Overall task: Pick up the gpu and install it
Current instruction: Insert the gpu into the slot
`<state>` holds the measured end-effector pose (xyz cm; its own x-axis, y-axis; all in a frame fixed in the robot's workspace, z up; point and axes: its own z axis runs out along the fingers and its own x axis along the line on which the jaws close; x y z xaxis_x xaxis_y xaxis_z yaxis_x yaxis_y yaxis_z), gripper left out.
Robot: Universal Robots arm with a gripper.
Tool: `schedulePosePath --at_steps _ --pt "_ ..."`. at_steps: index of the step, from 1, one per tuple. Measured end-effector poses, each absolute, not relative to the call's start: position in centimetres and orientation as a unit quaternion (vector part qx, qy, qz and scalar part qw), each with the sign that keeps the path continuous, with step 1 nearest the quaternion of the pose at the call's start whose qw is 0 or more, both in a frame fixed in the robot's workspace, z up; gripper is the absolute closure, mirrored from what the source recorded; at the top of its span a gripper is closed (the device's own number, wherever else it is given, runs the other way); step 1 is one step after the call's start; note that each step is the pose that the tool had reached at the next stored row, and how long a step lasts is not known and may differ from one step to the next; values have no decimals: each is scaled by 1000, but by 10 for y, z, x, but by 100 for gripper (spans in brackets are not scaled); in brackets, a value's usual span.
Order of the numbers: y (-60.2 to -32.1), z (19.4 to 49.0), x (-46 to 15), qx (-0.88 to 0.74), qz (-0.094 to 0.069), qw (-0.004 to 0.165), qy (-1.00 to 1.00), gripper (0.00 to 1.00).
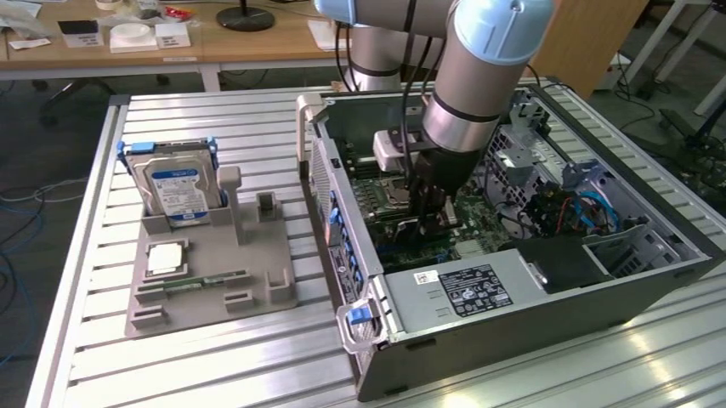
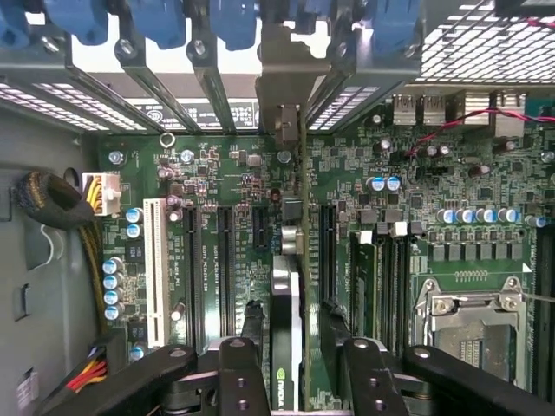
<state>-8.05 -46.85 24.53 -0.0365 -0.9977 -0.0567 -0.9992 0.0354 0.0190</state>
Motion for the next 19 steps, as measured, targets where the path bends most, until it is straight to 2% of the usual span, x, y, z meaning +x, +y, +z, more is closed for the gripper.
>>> schedulePosePath --at_steps 15,16,18,19 --pt "-468 246 -81 -694 28 15 719 60" --pt "-468 246 -81 -694 28 15 719 61" --pt "-468 246 -81 -694 28 15 719 73" --pt "-468 246 -81 -694 28 15 719 73"
